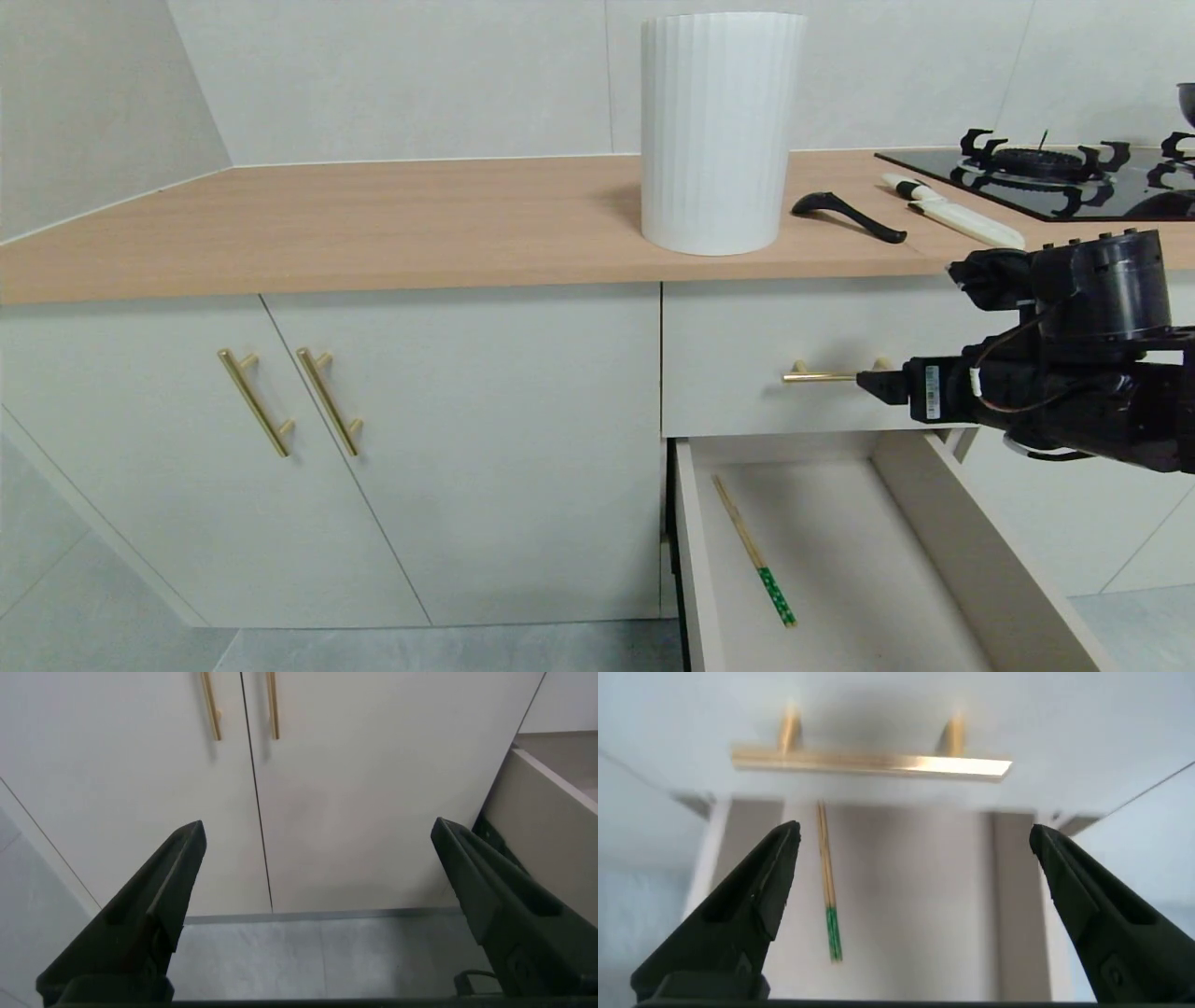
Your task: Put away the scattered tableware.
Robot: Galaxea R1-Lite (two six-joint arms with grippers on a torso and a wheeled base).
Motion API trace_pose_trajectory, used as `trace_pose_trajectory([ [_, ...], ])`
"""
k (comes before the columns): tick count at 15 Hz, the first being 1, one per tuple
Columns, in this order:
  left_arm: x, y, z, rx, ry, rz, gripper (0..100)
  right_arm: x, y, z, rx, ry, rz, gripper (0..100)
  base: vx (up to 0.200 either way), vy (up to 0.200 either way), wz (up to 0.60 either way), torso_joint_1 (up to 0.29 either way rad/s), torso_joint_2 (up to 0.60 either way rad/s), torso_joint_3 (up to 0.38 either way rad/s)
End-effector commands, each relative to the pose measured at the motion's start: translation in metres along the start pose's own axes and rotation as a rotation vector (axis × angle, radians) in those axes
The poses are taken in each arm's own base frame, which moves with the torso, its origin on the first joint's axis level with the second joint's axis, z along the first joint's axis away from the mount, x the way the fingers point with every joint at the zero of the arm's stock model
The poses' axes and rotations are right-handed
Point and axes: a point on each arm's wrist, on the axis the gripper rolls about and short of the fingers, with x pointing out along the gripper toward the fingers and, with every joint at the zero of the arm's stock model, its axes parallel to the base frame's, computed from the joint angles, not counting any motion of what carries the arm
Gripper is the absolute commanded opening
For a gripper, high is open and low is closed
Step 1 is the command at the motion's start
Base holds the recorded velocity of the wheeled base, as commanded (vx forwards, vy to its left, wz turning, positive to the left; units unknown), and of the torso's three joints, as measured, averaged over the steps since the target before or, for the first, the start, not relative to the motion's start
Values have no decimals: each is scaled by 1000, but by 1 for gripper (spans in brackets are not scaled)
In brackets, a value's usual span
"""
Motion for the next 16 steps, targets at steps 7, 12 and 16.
trace_pose_trajectory([
  [7, 0, 0, 0, 0, 0, 0, 100, -1, -5, 0, -10, -14, -11, 100, 0, 0, 0, 74, -245, -204],
  [12, 0, 0, 0, 0, 0, 0, 100, 2, -5, -1, -12, -6, -14, 100, 0, 0, 0, 150, -495, -293],
  [16, 0, 0, 0, 0, 0, 0, 100, 7, -4, -4, -16, 9, -16, 100, 0, 0, 0, 191, -470, -294],
])
